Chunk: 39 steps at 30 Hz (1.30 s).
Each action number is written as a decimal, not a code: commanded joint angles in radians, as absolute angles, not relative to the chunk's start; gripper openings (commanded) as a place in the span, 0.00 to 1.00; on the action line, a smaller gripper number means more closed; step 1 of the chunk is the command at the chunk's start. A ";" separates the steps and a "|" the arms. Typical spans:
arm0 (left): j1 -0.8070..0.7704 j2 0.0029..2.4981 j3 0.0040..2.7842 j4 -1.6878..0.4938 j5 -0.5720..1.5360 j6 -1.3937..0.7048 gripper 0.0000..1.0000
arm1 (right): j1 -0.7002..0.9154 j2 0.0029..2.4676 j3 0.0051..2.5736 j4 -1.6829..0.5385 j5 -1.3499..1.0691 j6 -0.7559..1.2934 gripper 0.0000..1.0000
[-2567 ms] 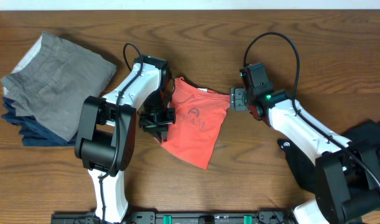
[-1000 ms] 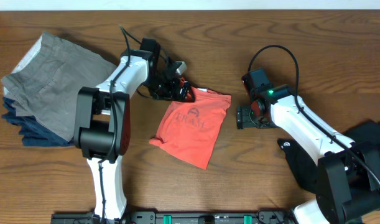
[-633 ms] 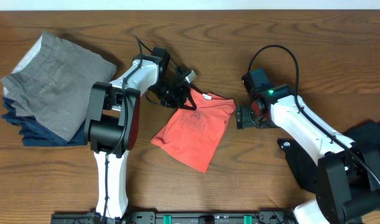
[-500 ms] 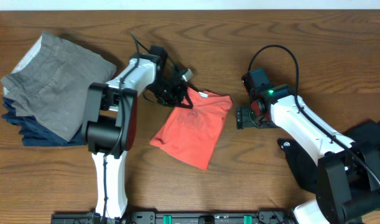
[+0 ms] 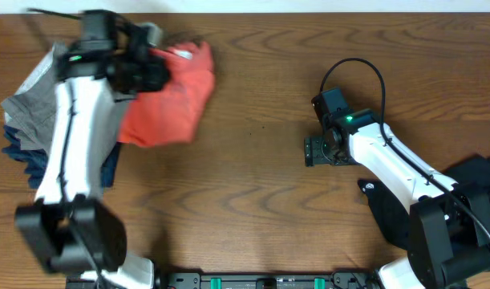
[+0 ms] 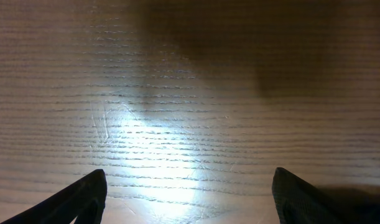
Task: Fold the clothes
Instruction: 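Carry the folded shirt left and place it on the clothes stack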
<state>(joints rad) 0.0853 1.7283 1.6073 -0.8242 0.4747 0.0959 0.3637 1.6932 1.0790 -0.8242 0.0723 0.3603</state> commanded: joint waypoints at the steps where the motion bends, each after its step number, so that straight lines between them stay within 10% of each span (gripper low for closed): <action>1: 0.161 1.668 1.625 -0.801 0.348 0.048 0.06 | 0.358 1.692 1.092 -0.822 0.083 0.377 0.83; 19: 0.538 1.776 1.623 -0.633 0.234 -0.050 0.14 | 0.358 1.692 1.092 -0.826 0.082 0.377 0.84; 23: 0.587 1.835 1.623 -0.619 0.234 -0.097 0.39 | 0.358 1.692 1.092 -0.827 0.082 0.377 0.84; 26: 0.608 1.870 1.623 -0.607 0.234 -0.131 0.98 | 0.358 1.692 1.092 -0.827 0.082 0.377 0.84; 39: 0.567 1.736 1.624 -0.550 0.516 -0.178 0.98 | 0.358 1.692 1.092 -0.783 0.069 0.378 0.95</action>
